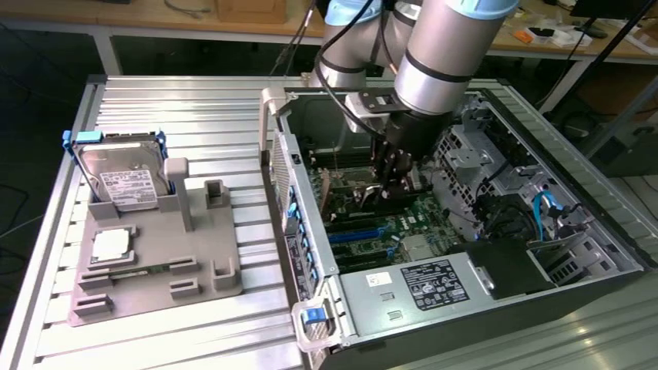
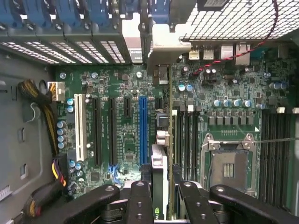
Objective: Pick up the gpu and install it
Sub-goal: 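Insert the gpu into the slot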
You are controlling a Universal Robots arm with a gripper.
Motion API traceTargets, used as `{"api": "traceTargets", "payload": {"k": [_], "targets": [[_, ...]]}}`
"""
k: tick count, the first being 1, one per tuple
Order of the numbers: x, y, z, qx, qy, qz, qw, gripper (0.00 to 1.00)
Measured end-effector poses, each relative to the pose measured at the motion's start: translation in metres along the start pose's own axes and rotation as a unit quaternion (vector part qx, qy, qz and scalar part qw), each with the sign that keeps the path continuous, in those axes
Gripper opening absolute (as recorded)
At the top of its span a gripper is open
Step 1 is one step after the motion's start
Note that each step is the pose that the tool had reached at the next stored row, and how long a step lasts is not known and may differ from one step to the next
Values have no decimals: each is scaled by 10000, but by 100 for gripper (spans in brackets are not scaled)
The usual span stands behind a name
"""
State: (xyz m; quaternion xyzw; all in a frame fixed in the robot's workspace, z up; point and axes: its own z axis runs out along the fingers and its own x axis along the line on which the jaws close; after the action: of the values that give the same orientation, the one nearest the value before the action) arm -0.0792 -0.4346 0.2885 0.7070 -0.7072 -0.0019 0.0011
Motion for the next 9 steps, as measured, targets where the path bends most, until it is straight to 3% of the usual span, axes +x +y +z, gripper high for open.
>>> {"api": "traceTargets", "payload": {"k": [3,7,9], "targets": [[9,0,19,13,3,1,10000,27],[10,0,38,111,8,0,9999,27],[29,3,49,113,7,0,9999,27]]}}
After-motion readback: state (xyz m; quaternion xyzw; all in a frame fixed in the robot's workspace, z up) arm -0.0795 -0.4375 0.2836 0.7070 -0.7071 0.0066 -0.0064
